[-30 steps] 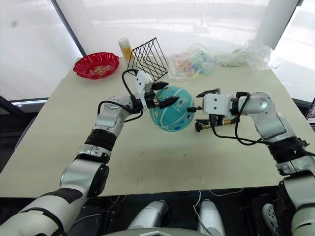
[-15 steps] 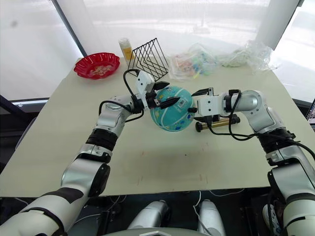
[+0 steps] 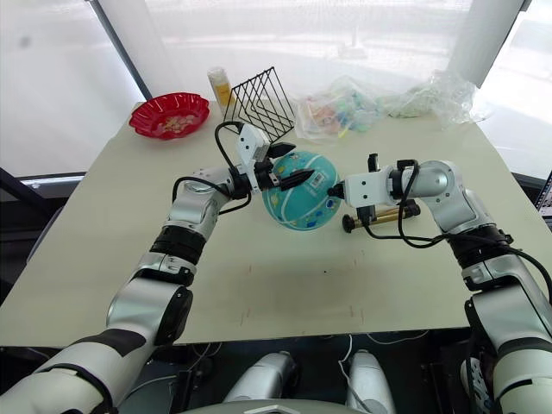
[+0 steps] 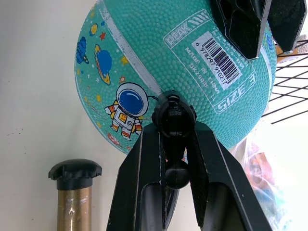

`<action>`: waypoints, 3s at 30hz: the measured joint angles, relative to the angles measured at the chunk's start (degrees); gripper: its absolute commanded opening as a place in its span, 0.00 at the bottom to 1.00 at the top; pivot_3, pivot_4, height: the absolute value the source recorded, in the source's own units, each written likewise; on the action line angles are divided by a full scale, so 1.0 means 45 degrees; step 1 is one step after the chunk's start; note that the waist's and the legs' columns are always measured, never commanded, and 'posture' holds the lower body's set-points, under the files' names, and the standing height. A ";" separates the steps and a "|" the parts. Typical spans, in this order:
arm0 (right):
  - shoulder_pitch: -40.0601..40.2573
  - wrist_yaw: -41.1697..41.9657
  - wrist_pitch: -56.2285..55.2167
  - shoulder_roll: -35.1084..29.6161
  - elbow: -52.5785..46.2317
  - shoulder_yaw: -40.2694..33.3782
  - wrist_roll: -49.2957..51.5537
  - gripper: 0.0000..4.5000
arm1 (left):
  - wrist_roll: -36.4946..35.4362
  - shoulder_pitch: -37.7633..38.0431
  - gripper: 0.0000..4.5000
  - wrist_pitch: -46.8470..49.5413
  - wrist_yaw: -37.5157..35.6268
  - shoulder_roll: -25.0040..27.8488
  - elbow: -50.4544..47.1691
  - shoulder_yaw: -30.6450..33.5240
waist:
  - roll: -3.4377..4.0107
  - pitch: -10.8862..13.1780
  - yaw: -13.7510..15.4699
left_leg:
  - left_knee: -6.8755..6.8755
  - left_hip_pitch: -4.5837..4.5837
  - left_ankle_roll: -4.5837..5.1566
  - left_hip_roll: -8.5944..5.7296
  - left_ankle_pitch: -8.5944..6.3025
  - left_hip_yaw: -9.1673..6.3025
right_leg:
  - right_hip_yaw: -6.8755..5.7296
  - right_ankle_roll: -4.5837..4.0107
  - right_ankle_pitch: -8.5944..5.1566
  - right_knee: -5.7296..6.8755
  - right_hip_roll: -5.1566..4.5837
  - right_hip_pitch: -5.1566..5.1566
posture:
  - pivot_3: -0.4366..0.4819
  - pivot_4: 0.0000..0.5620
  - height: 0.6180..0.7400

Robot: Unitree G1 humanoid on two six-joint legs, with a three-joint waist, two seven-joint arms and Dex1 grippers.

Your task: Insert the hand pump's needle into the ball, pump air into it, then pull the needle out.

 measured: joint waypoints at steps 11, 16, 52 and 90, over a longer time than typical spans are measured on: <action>0.0639 -0.0074 0.0702 0.0015 -0.0341 -0.0557 0.0158 0.02 | 0.0294 -0.0137 1.00 0.0908 0.1098 -0.0566 0.0005 0.0004 | 0.0035 -0.0100 0.0141 | 0.0000 0.0022 0.0002 -0.0021 -0.0001 -0.0032 | -0.0013 0.0003 -0.0001 -0.0009 -0.0009 0.0029 | 0.48 0.27 1.00; 0.1302 -0.0046 0.1412 -0.0227 -0.1142 -0.0867 0.0239 0.02 | 0.0550 0.0184 1.00 0.0892 0.1702 -0.1077 -0.0173 -0.0033 | 0.0076 -0.0142 0.0351 | -0.0015 0.0141 0.0033 -0.0046 -0.0023 -0.0050 | -0.0015 0.0051 -0.0034 -0.0041 -0.0028 0.0162 | 0.48 0.27 1.00; 0.4140 -0.0076 0.4858 -0.1079 -0.4090 -0.2379 0.2904 0.02 | 0.0617 -0.0043 1.00 -0.2720 0.1705 -0.2016 0.2611 -0.0310 | 0.0135 -0.0275 0.1133 | -0.0009 0.0177 0.0150 -0.0226 -0.0092 -0.0157 | -0.0128 0.0209 -0.0135 -0.0090 -0.0233 0.0298 | 0.48 0.27 1.00; 0.5637 0.0536 0.5177 -0.3395 -0.7295 -0.4533 0.4686 0.02 | 0.0765 -0.0081 1.00 -0.2276 0.4122 -0.2451 0.3811 -0.0565 | -0.0072 -0.0634 0.0174 | -0.0038 0.0556 0.0357 -0.0344 -0.0301 -0.0126 | -0.0152 0.0479 -0.0514 -0.0113 -0.0434 0.0829 | 0.48 0.27 1.00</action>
